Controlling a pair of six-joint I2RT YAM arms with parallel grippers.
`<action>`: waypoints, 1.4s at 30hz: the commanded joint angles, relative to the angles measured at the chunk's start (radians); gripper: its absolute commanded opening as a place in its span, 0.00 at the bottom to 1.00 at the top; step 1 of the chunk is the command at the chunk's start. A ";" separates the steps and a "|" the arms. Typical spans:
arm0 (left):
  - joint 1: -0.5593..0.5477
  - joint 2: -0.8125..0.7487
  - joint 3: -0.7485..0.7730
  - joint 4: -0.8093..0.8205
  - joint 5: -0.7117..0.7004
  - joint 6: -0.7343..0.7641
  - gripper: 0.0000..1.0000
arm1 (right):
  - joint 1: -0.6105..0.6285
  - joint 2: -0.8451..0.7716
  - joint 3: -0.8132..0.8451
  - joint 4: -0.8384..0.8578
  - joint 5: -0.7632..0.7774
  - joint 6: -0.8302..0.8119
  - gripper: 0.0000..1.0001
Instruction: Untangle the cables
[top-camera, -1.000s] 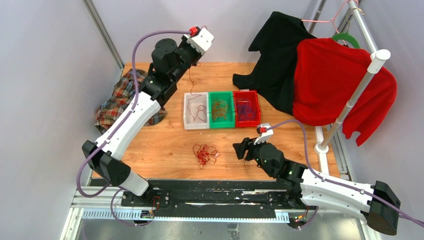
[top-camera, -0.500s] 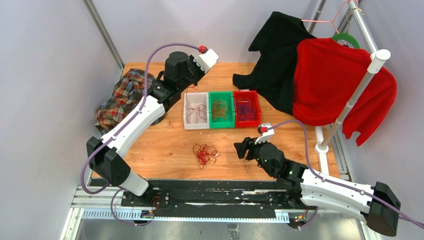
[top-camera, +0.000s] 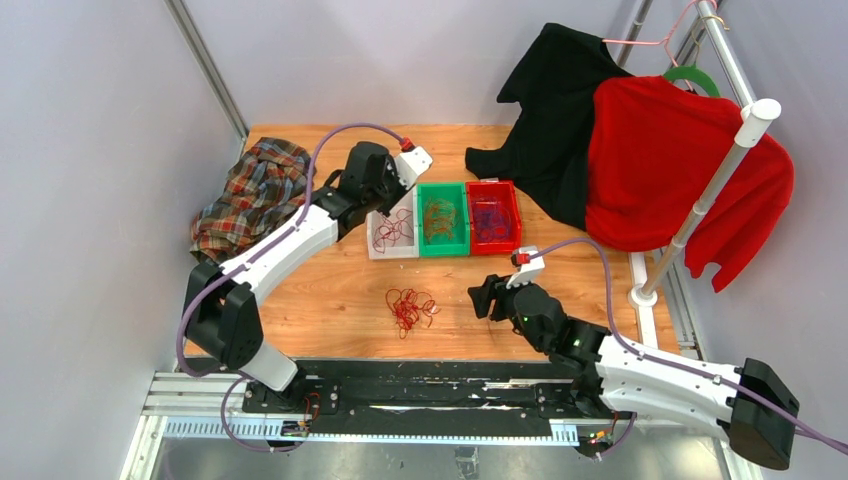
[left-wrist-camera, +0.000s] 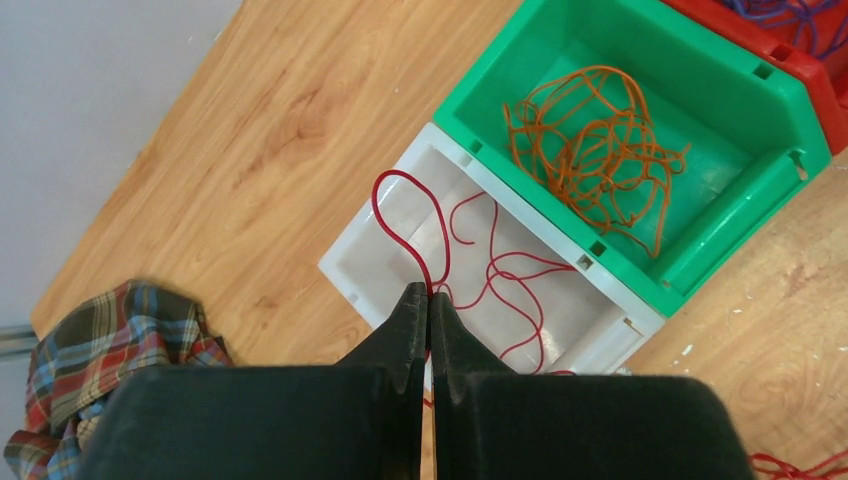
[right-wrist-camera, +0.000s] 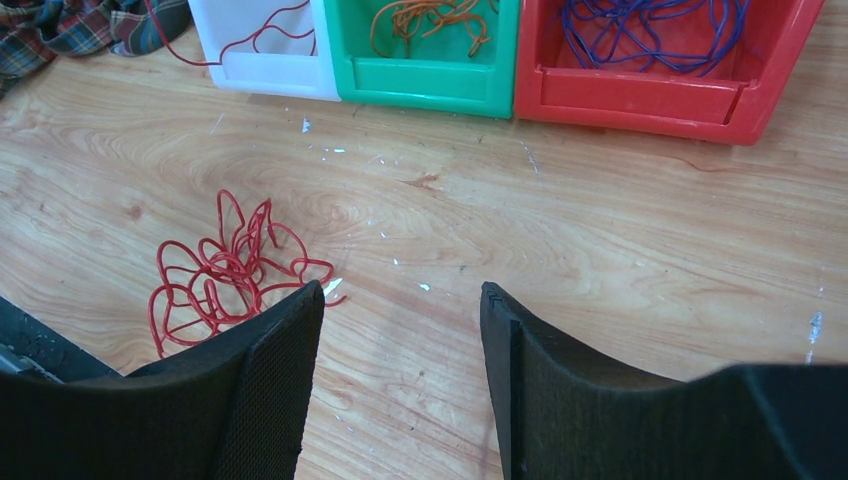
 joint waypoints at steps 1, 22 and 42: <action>0.024 0.061 0.000 0.064 0.004 -0.003 0.00 | -0.020 0.018 0.017 -0.020 0.003 0.012 0.59; 0.075 0.279 0.241 -0.139 0.003 0.152 0.84 | -0.058 0.046 0.059 -0.043 -0.007 -0.001 0.59; -0.062 -0.182 -0.212 -0.578 0.552 0.329 0.92 | -0.057 0.061 0.047 -0.020 -0.073 -0.006 0.59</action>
